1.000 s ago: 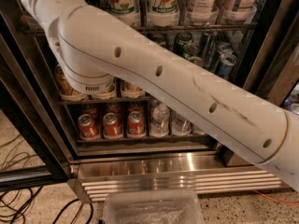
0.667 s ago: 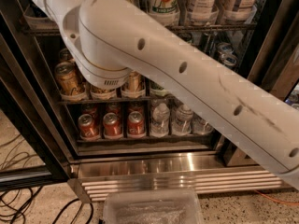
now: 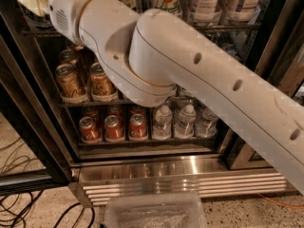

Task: Pick pepsi can from top shelf of fridge

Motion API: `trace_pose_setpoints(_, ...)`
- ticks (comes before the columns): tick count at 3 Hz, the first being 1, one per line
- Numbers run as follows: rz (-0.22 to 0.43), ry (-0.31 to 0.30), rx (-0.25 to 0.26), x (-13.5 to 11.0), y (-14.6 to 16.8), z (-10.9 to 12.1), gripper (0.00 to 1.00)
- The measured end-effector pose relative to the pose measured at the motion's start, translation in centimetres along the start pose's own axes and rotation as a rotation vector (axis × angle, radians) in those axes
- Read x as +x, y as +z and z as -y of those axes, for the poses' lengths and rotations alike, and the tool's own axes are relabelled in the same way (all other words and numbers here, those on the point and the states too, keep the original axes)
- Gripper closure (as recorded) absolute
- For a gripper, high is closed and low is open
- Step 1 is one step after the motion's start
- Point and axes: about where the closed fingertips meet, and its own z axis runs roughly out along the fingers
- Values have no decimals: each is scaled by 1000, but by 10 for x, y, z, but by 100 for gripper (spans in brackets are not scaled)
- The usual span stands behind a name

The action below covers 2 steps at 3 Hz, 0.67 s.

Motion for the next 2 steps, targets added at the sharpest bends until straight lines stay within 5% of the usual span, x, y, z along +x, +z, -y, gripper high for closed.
trace_pose_setpoints(2, -52, 46, -116, 20, -36, -23, 100)
